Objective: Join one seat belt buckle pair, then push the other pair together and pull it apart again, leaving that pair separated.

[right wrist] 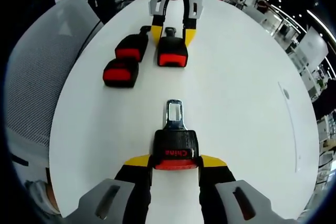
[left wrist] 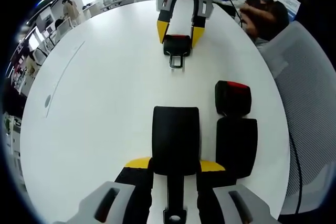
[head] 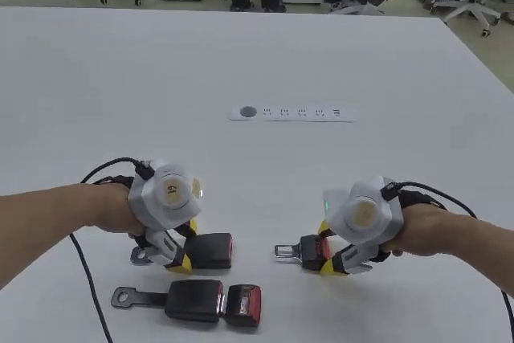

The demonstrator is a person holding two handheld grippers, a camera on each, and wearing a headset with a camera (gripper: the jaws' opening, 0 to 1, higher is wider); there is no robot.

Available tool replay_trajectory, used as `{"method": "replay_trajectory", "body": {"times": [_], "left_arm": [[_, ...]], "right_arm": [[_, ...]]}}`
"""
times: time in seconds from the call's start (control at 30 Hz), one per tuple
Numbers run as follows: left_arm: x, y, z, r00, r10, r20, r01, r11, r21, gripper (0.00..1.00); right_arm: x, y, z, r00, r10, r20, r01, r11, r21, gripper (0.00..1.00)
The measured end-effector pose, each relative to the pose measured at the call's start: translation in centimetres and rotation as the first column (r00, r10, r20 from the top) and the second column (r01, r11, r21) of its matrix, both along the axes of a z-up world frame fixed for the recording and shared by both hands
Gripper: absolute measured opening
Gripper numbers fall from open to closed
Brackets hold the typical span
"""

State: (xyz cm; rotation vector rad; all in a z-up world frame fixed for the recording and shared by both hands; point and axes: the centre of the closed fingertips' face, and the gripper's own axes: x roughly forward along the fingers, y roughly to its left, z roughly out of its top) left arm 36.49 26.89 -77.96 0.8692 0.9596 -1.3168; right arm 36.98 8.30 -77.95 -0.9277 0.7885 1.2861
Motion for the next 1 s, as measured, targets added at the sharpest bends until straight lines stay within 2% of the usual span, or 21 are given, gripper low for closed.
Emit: {"method": "replay_trajectory", "body": {"times": [0.2, 0.3, 0.37, 0.47, 0.6, 0.7, 0.77, 0.87, 0.93, 1.0], "left_arm": [[0.0, 0.0, 0.0, 1.0, 0.001, -0.001, -0.001, 1.0, 0.002, 0.33], [0.3, 0.0, 0.2, 1.0, 0.024, 0.018, -0.024, 1.0, 0.002, 0.37], [0.2, 0.0, 0.2, 1.0, 0.025, 0.018, -0.025, 1.0, -0.002, 0.37], [0.3, 0.5, 0.1, 0.998, 0.055, 0.021, -0.055, 0.998, -0.007, 0.39], [0.4, 1.2, 0.4, 0.995, 0.097, 0.027, -0.096, 0.995, -0.034, 0.41], [0.5, 1.7, 1.2, 0.988, 0.152, 0.03, -0.15, 0.986, -0.071, 0.43], [0.7, 2.2, 1.5, 0.979, 0.202, 0.023, -0.198, 0.974, -0.106, 0.44], [-0.3, 2.3, 2.5, 0.965, 0.261, 0.008, -0.258, 0.957, -0.136, 0.48], [-0.5, 3.0, 2.2, 0.958, 0.285, 0.005, -0.281, 0.947, -0.152, 0.51], [-0.7, 3.5, 2.4, 0.954, 0.3, 0.001, -0.295, 0.941, -0.167, 0.53]], "right_arm": [[0.0, 0.0, 0.1, 1.0, 0.006, 0.006, -0.006, 1.0, 0.006, 0.31], [0.0, 0.1, 0.1, 1.0, 0.005, 0.02, -0.005, 1.0, 0.017, 0.32], [0.2, 0.2, 0.1, 1.0, 0.011, 0.026, -0.011, 1.0, 0.027, 0.33], [-0.1, 0.1, 0.9, 0.999, -0.005, 0.04, 0.004, 0.999, 0.036, 0.38], [0.0, -0.3, 1.1, 0.999, -0.019, 0.036, 0.017, 0.999, 0.049, 0.4], [-0.2, -0.4, 1.4, 0.999, -0.031, 0.036, 0.029, 0.998, 0.063, 0.45], [-0.3, -0.5, 1.6, 0.998, -0.047, 0.04, 0.044, 0.996, 0.075, 0.48], [-0.6, -0.7, 1.8, 0.997, -0.068, 0.035, 0.065, 0.994, 0.087, 0.52], [-0.8, -1.0, 1.8, 0.997, -0.072, 0.038, 0.068, 0.994, 0.089, 0.53], [-1.2, -1.1, 2.2, 0.996, -0.084, 0.043, 0.079, 0.992, 0.097, 0.54]]}}
